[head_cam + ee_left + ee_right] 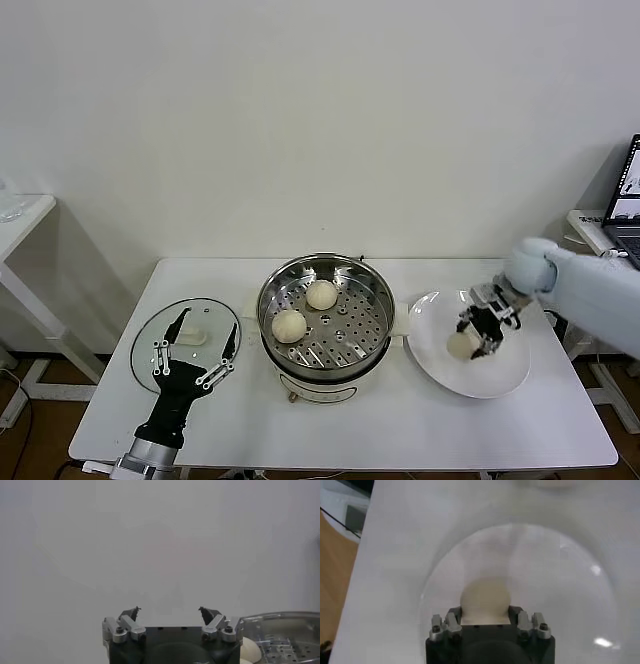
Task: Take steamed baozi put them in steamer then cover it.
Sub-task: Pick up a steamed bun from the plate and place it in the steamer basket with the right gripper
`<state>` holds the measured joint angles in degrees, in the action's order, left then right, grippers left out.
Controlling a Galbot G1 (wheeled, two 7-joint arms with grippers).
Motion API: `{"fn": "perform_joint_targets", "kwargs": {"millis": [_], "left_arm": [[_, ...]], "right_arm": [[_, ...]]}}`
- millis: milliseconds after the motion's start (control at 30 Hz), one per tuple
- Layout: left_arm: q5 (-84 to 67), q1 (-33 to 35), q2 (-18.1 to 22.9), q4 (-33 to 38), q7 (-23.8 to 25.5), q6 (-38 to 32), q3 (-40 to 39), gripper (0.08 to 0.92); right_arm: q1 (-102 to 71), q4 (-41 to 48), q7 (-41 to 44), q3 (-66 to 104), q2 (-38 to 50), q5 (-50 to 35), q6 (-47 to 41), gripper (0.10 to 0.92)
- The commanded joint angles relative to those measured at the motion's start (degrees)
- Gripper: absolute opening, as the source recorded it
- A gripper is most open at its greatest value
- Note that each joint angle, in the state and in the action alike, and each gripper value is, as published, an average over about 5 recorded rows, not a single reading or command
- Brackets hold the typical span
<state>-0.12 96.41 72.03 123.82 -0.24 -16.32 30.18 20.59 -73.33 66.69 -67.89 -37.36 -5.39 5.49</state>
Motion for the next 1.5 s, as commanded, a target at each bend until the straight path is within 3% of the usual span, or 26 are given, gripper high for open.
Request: {"fn": "perform_joint_targets", "kwargs": {"millis": [33, 200, 500, 1500], "left_arm": [[-0.22, -0.03, 0.04, 0.51, 0.02, 0.15, 0.04, 0.823], [-0.22, 0.18, 0.08, 0.84, 0.01, 0.03, 0.25, 0.823], [-0.23, 0.59, 0.17, 1.13, 0.0, -0.33, 0.65, 0.823], [-0.31, 0.38, 0.52, 0.92, -0.11, -0.66, 0.76, 0.823]], "right_arm": [[20.54, -4.49, 2.97, -3.04, -8.66, -2.67, 18.4, 0.651], [25.96, -8.07, 2.26, -5.64, -16.46, -2.21, 23.93, 0.652], [22.31, -15.15, 0.54, -6.53, -24.56, 6.68, 29.76, 0.653], [10.39, -16.01, 0.35, -7.29, -29.67, 17.56, 33.71, 0.658]]}}
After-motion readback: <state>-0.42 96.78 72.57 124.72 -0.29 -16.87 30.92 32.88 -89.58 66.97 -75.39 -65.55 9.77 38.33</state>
